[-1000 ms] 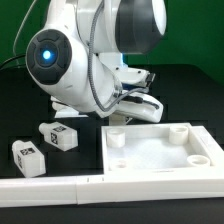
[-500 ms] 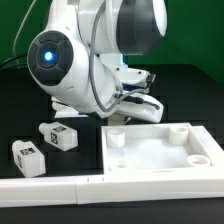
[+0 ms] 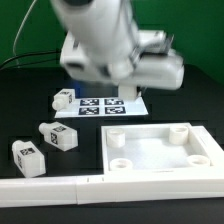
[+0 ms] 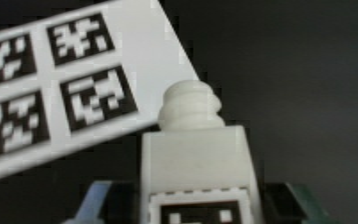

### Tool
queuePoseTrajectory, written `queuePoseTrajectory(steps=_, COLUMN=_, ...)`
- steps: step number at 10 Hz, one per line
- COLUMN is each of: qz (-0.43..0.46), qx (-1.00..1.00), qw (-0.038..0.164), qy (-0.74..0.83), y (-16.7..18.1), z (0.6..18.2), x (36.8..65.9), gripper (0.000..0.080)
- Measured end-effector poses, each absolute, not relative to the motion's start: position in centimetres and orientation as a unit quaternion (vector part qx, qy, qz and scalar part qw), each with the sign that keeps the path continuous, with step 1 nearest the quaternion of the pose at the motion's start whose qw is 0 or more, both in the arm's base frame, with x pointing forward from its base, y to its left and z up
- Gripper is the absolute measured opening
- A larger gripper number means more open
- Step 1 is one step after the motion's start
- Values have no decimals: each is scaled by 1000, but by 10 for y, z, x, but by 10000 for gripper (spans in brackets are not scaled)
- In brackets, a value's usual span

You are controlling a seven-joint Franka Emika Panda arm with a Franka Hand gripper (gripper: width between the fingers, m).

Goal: Assemble square table

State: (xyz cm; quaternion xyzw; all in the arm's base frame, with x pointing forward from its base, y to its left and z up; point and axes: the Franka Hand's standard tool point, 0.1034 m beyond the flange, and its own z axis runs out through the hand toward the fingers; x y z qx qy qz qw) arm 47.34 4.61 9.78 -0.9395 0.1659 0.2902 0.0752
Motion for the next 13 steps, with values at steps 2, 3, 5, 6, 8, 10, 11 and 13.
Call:
queuePoseTrajectory(steps=2, qz=227, qx=-956, qw=69, qy=171, y=48, z=94, x=470, gripper=279)
queuePoseTrajectory(steps=3, qz=206, qx=-961, qw=68, qy=171, y=49, z=94, x=473, gripper=281)
queuePoseTrajectory(steps=5, qz=132, qx=-978, qw=60, qy=149, y=58, z=106, x=502, gripper=281)
queuePoseTrajectory(steps=6, qz=97, qx=-984, qw=66, qy=135, y=63, z=118, x=528, gripper=281)
queuePoseTrajectory(steps=8, qz=7, qx=-989, qw=68, qy=133, y=80, z=135, x=548, gripper=281)
queuePoseTrajectory(steps=10, qz=-50, qx=-988, qw=64, qy=134, y=80, z=131, x=547, gripper=281)
queuePoseTrajectory(steps=11, qz=-86, qx=-985, qw=62, qy=133, y=82, z=131, x=551, gripper=281)
queuePoseTrajectory(steps=13, qz=-166, qx=-979, qw=49, qy=103, y=100, z=127, x=564, gripper=281)
